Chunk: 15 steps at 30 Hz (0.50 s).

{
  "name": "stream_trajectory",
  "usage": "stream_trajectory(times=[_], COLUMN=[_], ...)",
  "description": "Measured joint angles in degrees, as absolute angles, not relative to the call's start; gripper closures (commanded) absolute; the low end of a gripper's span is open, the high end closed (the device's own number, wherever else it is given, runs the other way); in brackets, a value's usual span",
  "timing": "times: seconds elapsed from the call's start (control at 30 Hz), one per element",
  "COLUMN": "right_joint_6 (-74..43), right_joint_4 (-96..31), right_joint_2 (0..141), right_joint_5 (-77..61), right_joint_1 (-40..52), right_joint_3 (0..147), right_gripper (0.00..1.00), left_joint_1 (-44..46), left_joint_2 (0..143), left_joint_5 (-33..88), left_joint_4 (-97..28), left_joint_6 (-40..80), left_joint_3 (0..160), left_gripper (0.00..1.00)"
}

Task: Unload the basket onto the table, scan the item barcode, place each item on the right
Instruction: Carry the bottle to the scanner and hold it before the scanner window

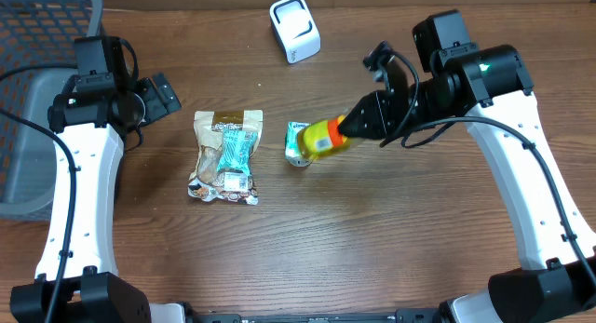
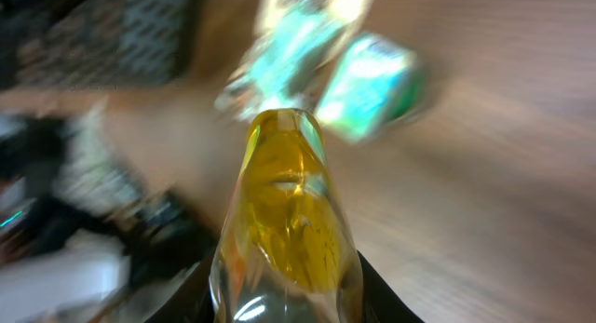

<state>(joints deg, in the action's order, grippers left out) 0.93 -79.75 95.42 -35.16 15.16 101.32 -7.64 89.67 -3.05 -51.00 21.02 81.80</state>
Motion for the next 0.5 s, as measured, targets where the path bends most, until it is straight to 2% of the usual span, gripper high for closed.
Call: stream_trajectory(times=[0.27,0.5], right_joint_6=[-6.24,-9.82], right_joint_4=[-64.4,-60.16], right_joint_2=[95.42,95.44], right_joint_5=[-21.43,-12.99], right_joint_1=[15.16,15.22], right_joint_3=[101.32,103.13], right_gripper=[0.97,0.96], left_joint_1=[-7.64,-7.64], left_joint_2=[89.67,89.67], left_joint_5=[-3.05,-3.05], left_joint_4=[-51.0,-51.0], left_joint_6=[21.02,21.02], left_joint_3=[81.8,81.8], left_gripper=[0.0,0.0])
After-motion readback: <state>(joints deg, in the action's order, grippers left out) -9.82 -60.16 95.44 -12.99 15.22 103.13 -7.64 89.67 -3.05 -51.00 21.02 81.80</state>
